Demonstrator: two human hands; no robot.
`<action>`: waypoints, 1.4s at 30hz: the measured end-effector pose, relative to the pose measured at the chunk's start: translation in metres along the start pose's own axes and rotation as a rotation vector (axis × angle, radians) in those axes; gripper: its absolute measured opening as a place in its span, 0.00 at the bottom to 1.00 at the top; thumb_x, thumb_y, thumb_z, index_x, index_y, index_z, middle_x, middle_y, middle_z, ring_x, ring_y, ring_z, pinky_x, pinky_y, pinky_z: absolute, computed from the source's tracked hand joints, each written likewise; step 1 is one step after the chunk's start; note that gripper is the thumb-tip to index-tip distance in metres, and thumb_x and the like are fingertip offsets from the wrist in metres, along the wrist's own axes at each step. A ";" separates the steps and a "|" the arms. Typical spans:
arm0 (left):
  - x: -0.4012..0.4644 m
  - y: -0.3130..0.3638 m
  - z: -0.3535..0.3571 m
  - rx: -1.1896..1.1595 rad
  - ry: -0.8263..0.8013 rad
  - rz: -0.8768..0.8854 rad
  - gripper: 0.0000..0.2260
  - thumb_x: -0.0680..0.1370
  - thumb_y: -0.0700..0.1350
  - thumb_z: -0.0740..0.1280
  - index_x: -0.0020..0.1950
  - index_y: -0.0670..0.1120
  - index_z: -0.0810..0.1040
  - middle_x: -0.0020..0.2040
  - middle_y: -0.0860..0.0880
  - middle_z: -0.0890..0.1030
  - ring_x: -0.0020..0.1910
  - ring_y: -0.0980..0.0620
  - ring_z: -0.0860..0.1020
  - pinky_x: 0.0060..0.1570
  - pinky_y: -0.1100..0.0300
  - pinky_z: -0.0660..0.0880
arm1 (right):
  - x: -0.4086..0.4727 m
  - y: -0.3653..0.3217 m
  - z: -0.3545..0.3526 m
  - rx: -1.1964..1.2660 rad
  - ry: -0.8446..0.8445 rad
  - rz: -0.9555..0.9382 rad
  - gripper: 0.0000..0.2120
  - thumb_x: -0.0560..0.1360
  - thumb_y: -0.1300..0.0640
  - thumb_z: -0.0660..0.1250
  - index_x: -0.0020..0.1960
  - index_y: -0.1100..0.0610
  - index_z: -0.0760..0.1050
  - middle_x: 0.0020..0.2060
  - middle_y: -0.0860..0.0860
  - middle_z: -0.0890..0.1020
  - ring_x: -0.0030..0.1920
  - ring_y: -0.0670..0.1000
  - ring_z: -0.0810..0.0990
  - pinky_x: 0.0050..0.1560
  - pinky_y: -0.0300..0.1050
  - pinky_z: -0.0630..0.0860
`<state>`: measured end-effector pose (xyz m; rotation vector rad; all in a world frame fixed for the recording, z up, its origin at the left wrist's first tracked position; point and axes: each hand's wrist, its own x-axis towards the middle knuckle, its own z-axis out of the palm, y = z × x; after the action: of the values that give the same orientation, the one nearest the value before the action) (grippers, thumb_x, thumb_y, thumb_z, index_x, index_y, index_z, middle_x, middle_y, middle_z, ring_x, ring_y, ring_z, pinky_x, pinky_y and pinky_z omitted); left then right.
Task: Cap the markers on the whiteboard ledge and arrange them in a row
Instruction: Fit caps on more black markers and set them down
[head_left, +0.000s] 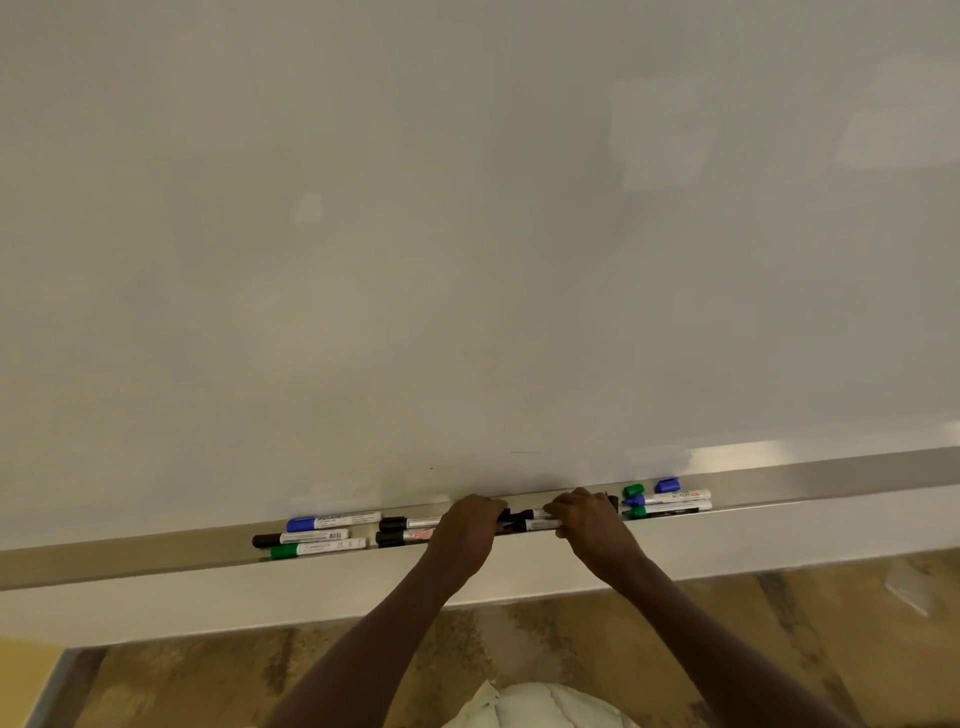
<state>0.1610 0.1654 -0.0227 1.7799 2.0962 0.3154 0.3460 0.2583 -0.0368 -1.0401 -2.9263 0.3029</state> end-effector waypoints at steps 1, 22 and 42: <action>0.001 0.000 0.000 0.038 -0.020 -0.002 0.13 0.76 0.41 0.57 0.56 0.49 0.79 0.49 0.45 0.81 0.51 0.45 0.78 0.46 0.55 0.72 | 0.000 0.001 -0.001 0.010 0.002 -0.003 0.14 0.76 0.60 0.66 0.62 0.54 0.76 0.55 0.52 0.82 0.55 0.53 0.76 0.55 0.49 0.73; 0.002 -0.009 -0.022 -0.109 0.086 -0.039 0.09 0.74 0.38 0.63 0.50 0.43 0.81 0.47 0.44 0.79 0.48 0.46 0.76 0.50 0.53 0.73 | -0.001 0.001 0.007 0.148 0.187 0.054 0.12 0.75 0.63 0.67 0.57 0.55 0.80 0.50 0.52 0.85 0.50 0.53 0.79 0.51 0.49 0.77; -0.007 -0.012 -0.026 -0.383 0.123 -0.102 0.10 0.72 0.35 0.69 0.51 0.43 0.84 0.46 0.46 0.85 0.43 0.54 0.79 0.44 0.72 0.71 | 0.000 -0.024 -0.011 0.109 0.259 0.016 0.16 0.71 0.67 0.70 0.57 0.56 0.79 0.48 0.52 0.83 0.48 0.54 0.78 0.45 0.49 0.74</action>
<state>0.1404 0.1581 -0.0028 1.4570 2.0307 0.7582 0.3320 0.2426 -0.0213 -1.0040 -2.6428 0.3000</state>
